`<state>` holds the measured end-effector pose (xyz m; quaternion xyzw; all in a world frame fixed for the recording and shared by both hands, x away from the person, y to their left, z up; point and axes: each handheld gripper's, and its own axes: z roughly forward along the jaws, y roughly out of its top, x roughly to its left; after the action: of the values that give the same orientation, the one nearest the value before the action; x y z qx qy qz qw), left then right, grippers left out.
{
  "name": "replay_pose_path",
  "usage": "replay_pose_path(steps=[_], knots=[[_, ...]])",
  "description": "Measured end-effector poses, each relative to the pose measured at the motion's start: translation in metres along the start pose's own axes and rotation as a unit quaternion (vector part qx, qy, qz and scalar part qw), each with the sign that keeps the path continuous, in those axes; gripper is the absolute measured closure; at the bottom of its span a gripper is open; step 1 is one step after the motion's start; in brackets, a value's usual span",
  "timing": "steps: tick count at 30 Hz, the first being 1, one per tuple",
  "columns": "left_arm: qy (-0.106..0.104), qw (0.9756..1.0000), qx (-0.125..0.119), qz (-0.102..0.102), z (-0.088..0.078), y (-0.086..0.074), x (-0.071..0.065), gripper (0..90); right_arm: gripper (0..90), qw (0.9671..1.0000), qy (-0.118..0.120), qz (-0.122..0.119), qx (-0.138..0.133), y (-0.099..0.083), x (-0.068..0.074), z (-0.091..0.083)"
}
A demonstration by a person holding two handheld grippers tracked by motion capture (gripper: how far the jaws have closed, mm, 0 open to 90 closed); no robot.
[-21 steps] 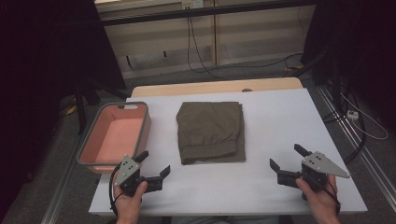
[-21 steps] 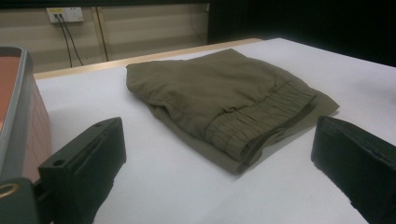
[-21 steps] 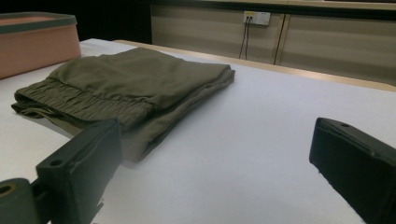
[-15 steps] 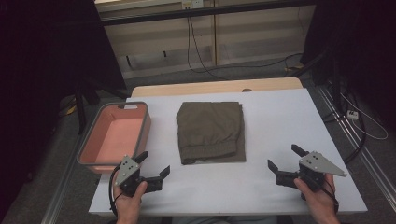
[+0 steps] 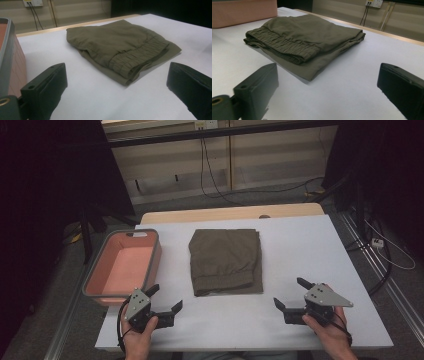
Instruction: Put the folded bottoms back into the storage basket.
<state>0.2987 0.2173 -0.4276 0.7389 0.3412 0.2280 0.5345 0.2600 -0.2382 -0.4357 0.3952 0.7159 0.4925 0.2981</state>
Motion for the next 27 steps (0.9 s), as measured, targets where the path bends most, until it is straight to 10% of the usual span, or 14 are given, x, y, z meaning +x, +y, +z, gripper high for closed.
replay_pose_path(steps=[27], knots=[[-0.004,0.9999,0.012,-0.006,0.002,-0.001,0.002,3.5,8.5,0.9912,0.120,-0.026,0.050,0.028,0.034,0.044]])
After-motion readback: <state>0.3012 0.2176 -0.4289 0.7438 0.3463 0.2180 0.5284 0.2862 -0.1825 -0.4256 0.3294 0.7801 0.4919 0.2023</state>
